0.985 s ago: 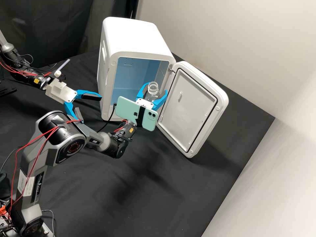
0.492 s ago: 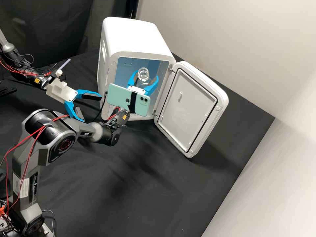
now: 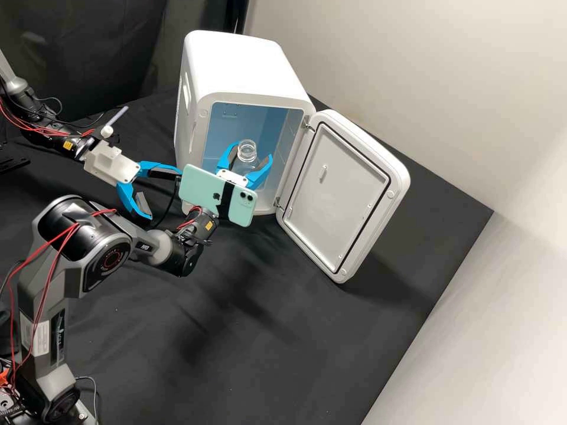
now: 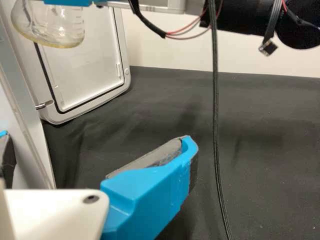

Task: Place the flask in the incubator

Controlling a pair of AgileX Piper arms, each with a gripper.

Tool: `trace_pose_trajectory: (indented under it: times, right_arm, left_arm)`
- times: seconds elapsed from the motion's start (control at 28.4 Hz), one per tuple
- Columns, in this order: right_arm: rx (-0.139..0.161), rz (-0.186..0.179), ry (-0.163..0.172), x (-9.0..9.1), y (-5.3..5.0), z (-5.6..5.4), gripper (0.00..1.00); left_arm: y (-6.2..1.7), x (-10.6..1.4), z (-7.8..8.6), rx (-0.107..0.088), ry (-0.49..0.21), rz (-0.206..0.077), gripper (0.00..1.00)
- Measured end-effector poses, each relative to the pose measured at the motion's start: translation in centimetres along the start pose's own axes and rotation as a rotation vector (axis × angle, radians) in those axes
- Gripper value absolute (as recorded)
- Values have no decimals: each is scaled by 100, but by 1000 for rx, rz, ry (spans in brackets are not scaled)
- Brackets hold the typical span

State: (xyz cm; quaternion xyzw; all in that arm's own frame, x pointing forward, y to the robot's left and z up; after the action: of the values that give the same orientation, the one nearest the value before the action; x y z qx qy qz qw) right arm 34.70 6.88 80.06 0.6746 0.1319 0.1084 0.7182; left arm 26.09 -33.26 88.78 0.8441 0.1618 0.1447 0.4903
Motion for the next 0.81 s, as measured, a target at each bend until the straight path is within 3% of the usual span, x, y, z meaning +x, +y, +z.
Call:
trace_pose_trajectory:
  times: [0.07, 0.28, 0.39, 0.49, 0.56, 0.81]
  right_arm:
    - [7, 3, 6, -11, -31, -1, 0]
    - [24, -47, 11, 7, -236, -20, 0]
    - [12, -80, 8, 31, -386, -50, 0]
    - [6, -95, 3, 66, -455, -66, 0]
    - [3, -109, -10, 95, -511, -65, 0]
    - [4, -97, -60, 197, -582, -32, 0]
  left_arm:
    - [0, 0, 0, 0, 0, 0, 100]
    - [-1, 1, 5, 0, -2, 0, 100]
    - [-2, 1, 9, 1, -3, -1, 100]
    - [-2, 1, 9, 1, -3, -1, 100]
    - [-2, 1, 9, 1, -3, -1, 100]
    - [-2, -15, -37, 3, 8, -2, 100]
